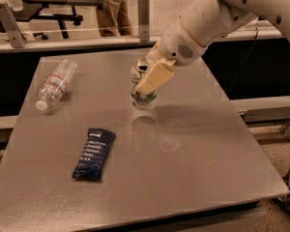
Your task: Move 7up can near rxbar blueberry
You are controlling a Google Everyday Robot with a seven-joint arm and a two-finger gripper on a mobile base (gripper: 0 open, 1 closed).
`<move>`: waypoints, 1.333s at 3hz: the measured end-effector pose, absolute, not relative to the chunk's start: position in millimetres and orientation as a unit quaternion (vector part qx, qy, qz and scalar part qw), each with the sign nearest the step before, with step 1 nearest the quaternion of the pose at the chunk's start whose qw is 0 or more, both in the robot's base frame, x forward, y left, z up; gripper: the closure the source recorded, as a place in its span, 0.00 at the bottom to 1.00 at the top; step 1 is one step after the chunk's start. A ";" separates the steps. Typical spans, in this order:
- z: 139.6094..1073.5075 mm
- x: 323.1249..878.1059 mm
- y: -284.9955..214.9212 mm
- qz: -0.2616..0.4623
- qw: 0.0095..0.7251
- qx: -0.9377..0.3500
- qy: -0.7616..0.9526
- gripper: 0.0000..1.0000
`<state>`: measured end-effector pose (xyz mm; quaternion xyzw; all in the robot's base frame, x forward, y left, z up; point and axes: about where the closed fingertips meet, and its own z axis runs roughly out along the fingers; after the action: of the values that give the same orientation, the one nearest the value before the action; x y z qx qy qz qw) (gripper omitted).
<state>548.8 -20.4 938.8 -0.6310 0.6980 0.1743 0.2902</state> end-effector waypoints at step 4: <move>908.3 500.7 20.3 0.189 0.250 -0.685 0.657 0.64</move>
Offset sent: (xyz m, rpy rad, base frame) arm -0.0440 0.0324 -0.0285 -0.0434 0.0151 0.1492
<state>500.7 20.3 908.3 -0.6854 0.6573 0.1886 0.2502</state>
